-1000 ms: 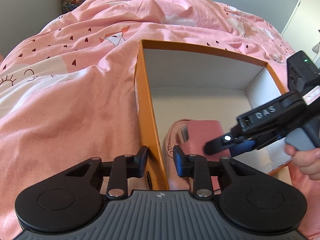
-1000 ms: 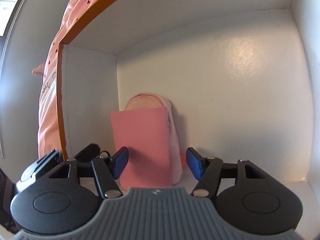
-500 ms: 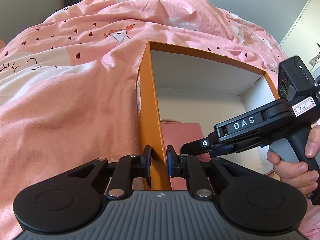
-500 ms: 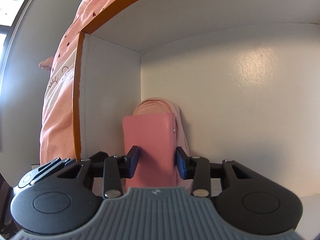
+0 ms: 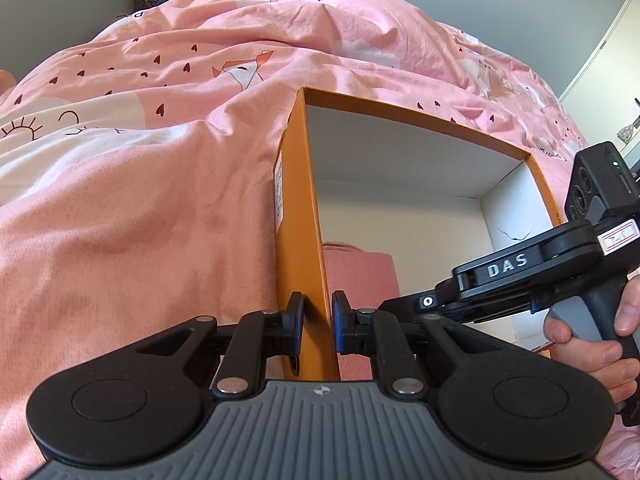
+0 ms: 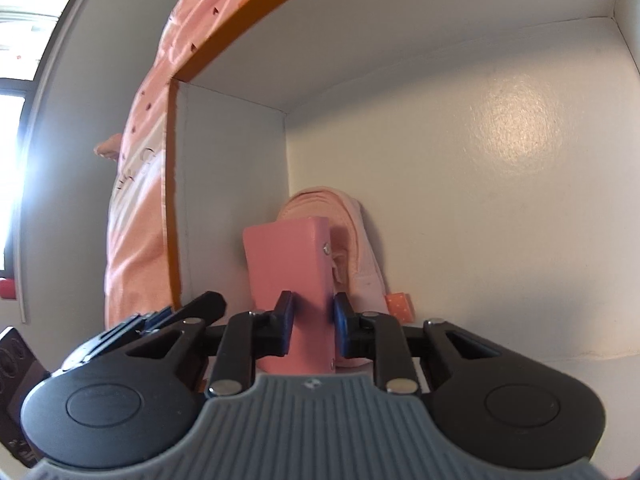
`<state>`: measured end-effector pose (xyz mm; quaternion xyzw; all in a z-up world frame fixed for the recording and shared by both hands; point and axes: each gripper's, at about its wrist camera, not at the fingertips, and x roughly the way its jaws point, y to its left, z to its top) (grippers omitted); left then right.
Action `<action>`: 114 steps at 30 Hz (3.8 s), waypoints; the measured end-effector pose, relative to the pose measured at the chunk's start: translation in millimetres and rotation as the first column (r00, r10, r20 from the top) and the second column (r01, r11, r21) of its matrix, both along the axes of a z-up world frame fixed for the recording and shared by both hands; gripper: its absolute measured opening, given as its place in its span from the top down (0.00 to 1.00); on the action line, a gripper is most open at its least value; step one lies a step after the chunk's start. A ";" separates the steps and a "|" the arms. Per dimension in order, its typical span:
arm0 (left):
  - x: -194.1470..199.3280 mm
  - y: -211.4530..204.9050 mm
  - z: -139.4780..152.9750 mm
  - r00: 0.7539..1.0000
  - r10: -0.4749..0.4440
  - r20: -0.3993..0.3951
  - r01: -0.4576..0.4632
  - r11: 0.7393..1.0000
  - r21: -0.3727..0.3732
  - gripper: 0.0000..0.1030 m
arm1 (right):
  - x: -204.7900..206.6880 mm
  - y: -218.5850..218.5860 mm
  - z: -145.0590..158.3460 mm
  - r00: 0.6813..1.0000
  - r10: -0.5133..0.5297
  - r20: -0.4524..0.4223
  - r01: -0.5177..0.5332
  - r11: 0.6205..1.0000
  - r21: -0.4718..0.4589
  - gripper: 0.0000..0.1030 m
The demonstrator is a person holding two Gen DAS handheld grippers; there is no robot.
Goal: Organize objects
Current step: 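Open the right gripper to release the pink wallet inside the box, then move both grippers back to the items and grasp the grey card case with the left gripper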
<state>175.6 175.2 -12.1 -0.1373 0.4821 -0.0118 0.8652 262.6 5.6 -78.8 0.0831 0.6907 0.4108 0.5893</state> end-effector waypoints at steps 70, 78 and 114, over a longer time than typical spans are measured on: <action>-129.0 -69.9 -26.7 0.963 0.107 -0.248 -0.139 0.983 -0.117 0.36 | -172.9 -105.8 44.6 0.739 0.199 0.644 -0.169 0.980 -0.108 0.72; -127.5 -64.4 -49.0 0.952 0.132 -0.277 -0.189 0.963 -0.192 0.28 | -177.8 -103.0 25.8 0.750 0.239 0.617 -0.177 0.971 -0.162 0.69; -123.3 -82.6 -14.0 0.984 0.109 -0.142 -0.132 0.977 -0.164 0.62 | -184.7 -106.3 26.1 0.706 0.285 0.649 -0.201 0.958 -0.203 0.66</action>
